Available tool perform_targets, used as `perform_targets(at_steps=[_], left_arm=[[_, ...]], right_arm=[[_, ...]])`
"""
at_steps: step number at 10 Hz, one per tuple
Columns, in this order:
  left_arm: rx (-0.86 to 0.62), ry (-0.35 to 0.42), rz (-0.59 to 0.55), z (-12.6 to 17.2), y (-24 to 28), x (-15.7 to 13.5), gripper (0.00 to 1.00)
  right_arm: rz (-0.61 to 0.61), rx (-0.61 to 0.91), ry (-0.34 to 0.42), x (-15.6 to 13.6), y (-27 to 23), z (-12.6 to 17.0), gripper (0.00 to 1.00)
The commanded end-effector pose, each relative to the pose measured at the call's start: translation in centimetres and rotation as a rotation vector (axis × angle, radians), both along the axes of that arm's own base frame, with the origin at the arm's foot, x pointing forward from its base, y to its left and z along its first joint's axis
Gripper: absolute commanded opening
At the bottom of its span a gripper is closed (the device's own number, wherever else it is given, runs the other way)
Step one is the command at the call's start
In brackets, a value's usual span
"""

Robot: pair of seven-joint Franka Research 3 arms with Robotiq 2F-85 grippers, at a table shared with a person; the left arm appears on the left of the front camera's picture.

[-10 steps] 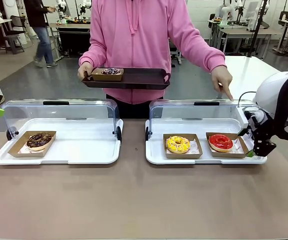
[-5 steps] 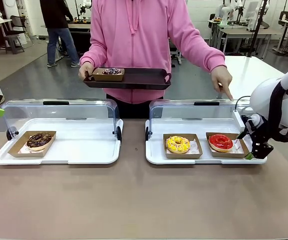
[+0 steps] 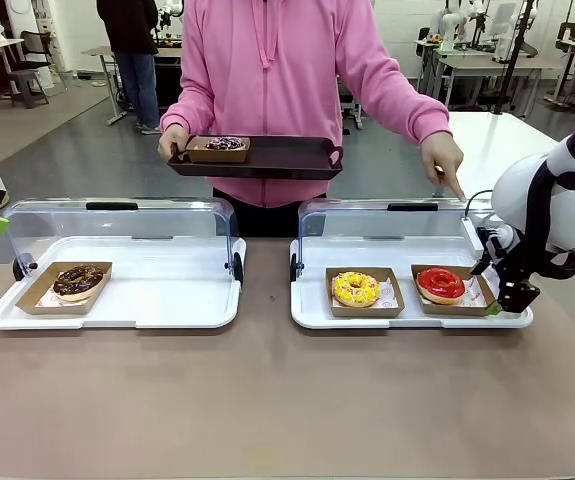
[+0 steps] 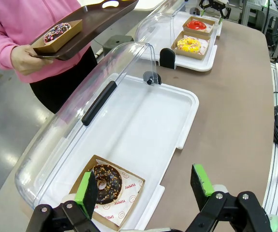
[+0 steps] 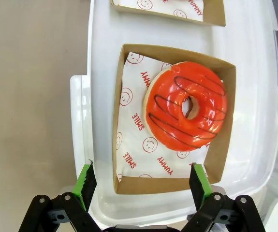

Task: Provide the desired donut to the person.
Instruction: Pick up and lift the Paper togo box containing the Donut pointed at by the person.

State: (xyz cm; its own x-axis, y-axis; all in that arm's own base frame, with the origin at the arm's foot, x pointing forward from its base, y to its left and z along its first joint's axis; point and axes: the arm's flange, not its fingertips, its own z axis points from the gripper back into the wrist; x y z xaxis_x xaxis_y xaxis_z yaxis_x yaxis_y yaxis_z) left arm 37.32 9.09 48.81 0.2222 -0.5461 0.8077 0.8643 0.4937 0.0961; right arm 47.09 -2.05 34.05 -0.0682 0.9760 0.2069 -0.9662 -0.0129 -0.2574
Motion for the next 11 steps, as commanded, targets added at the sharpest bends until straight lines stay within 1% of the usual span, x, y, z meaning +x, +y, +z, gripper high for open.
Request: perform_targets(at_steps=[1, 2, 3, 4, 5, 6, 7, 8, 9, 11], left_arm=[[-0.006, 0.0, 0.006, 0.0, 0.0, 0.0, 1.0], [-0.006, 0.0, 0.006, 0.0, 0.0, 0.0, 1.0], [-0.006, 0.0, 0.006, 0.0, 0.0, 0.0, 1.0], [-0.006, 0.0, 0.006, 0.0, 0.0, 0.0, 1.0], [-0.006, 0.0, 0.006, 0.0, 0.0, 0.0, 1.0], [-0.006, 0.0, 0.006, 0.0, 0.0, 0.0, 1.0], [-0.006, 0.0, 0.006, 0.0, 0.0, 0.0, 1.0], [-0.006, 0.0, 0.006, 0.0, 0.0, 0.0, 1.0], [-0.006, 0.0, 0.006, 0.0, 0.0, 0.0, 1.0], [-0.006, 0.0, 0.006, 0.0, 0.0, 0.0, 1.0]], right_arm=[[-0.022, -0.007, 0.012, 1.4, -0.2, -1.2, 1.0], [-0.025, -0.006, 0.019, 1.8, -0.3, -1.7, 0.45], [-0.022, -0.013, 0.024, 2.0, -0.2, -2.0, 0.44], [-0.022, -0.013, 0.011, 2.0, -0.3, -2.1, 0.0], [-0.018, -0.01, 0.002, 2.0, -0.4, -2.1, 0.0], [-0.022, -0.015, 0.013, 2.1, -0.5, -2.3, 0.0], [-0.02, -0.021, 0.035, 2.2, -0.4, -2.5, 0.15], [-0.018, -0.023, 0.045, 2.2, -0.3, -2.5, 0.05], [-0.011, -0.018, 0.054, 2.1, -0.3, -2.4, 0.0], [-0.012, -0.026, 0.082, 1.7, -0.2, -2.3, 0.0]])
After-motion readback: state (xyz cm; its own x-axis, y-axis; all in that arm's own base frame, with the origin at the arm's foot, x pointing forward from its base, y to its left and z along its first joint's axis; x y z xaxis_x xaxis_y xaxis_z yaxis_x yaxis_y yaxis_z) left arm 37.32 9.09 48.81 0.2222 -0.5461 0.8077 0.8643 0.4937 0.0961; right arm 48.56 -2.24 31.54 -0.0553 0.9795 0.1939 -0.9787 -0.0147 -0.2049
